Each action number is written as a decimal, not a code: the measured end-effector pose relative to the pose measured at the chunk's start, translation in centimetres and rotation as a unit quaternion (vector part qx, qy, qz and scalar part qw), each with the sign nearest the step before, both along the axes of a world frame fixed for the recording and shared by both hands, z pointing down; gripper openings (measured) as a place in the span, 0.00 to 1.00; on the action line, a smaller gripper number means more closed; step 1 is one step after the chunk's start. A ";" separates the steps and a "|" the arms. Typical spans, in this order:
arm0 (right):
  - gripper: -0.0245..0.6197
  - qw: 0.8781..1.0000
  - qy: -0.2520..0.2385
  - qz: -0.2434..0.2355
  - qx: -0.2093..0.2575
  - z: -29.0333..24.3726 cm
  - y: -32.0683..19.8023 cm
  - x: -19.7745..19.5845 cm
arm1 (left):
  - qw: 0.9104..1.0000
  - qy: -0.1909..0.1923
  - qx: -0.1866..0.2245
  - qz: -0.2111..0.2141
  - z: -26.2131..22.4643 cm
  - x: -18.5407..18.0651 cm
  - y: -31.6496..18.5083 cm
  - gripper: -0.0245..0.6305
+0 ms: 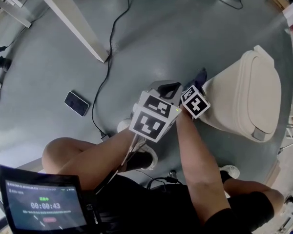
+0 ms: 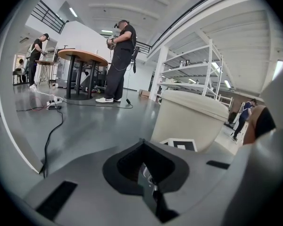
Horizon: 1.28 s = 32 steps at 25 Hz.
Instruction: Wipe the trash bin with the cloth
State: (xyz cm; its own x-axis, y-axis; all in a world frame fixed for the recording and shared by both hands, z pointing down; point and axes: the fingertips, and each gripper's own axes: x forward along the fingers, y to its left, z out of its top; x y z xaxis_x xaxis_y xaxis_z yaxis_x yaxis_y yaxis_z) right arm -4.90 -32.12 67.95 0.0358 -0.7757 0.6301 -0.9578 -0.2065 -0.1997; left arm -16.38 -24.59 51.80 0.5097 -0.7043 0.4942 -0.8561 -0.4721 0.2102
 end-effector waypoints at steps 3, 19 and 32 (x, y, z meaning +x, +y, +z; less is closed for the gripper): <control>0.18 0.999 -0.014 -0.027 0.039 -3.2 0.4 -1.4 | 1.000 -0.001 0.013 -0.012 -1.4 -0.5 -0.5 0.03; 0.18 0.926 0.017 -0.275 0.257 -30.1 13.5 -2.8 | 0.989 0.080 0.097 -0.083 -14.3 -0.1 3.2 0.03; 0.18 0.902 0.116 -0.273 0.315 -44.1 25.0 12.9 | 0.978 0.070 0.193 -0.038 -25.1 10.9 12.8 0.04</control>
